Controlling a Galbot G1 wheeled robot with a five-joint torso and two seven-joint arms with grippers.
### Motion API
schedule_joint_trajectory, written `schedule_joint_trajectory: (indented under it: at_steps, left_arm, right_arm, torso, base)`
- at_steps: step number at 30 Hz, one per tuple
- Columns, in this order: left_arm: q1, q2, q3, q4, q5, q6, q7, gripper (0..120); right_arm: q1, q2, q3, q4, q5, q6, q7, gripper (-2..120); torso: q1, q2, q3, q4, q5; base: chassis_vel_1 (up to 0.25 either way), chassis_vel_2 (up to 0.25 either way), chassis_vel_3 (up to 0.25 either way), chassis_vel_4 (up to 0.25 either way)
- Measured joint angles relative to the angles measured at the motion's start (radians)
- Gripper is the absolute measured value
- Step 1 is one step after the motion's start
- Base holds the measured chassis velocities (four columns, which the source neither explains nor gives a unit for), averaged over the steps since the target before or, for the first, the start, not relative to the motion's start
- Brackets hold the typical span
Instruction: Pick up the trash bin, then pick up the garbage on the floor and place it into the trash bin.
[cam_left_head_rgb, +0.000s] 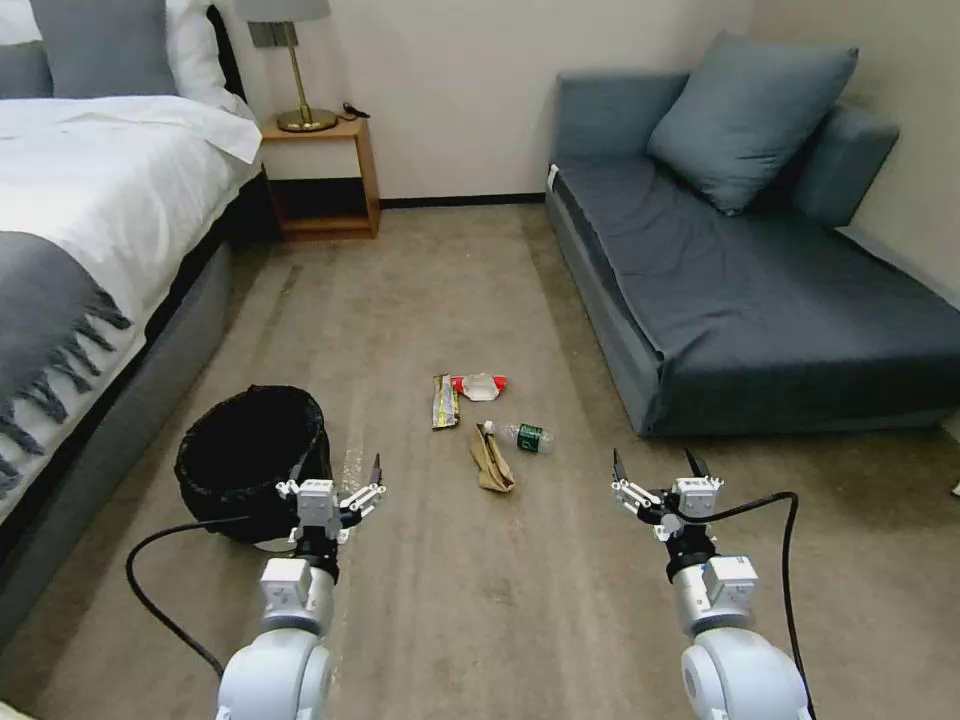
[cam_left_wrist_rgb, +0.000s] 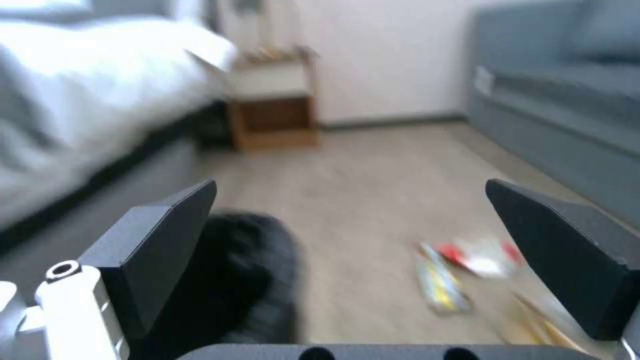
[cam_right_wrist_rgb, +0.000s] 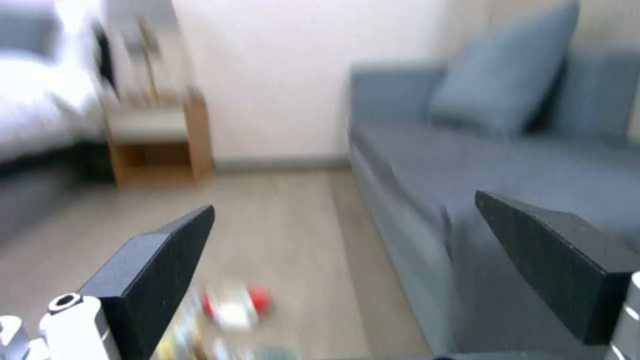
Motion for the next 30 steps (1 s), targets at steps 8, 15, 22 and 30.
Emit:
schedule_joint_trajectory:
  at_steps: [8,15,22,30]
  left_arm:
    - [0.09,-0.029,-0.11,-0.084,0.012,-0.198,-0.115,100]
    - [0.094,-0.006,-0.101,-0.088,0.007,-0.2,-0.113,100]
    - [0.1,0.16,-0.013,-0.103,-0.034,-0.168,-0.051,100]
    - [0.097,0.18,-0.01,-0.103,-0.053,-0.161,-0.049,100]
  right_arm:
    - [-0.035,0.077,-0.078,0.066,-0.062,0.086,0.042,100]
    - [-0.021,0.078,-0.079,0.045,-0.068,0.077,0.043,100]
    - [-0.022,0.061,-0.071,0.037,-0.069,0.068,0.045,100]
    - [-0.033,0.054,-0.059,0.029,-0.065,0.068,0.063,100]
  torso:
    - [0.0,0.0,0.0,0.0001,0.0]
    - [0.0,0.0,0.0,0.0003,-0.0001]
    - [0.0,0.0,0.0,-0.0003,0.0001]
    - [0.0,0.0,0.0,0.0001,0.0001]
  base:
    - [0.0,0.0,0.0,0.0]
    - [0.0,0.0,0.0,0.0]
    - [0.0,0.0,0.0,0.0]
    - [0.0,0.0,0.0,0.0]
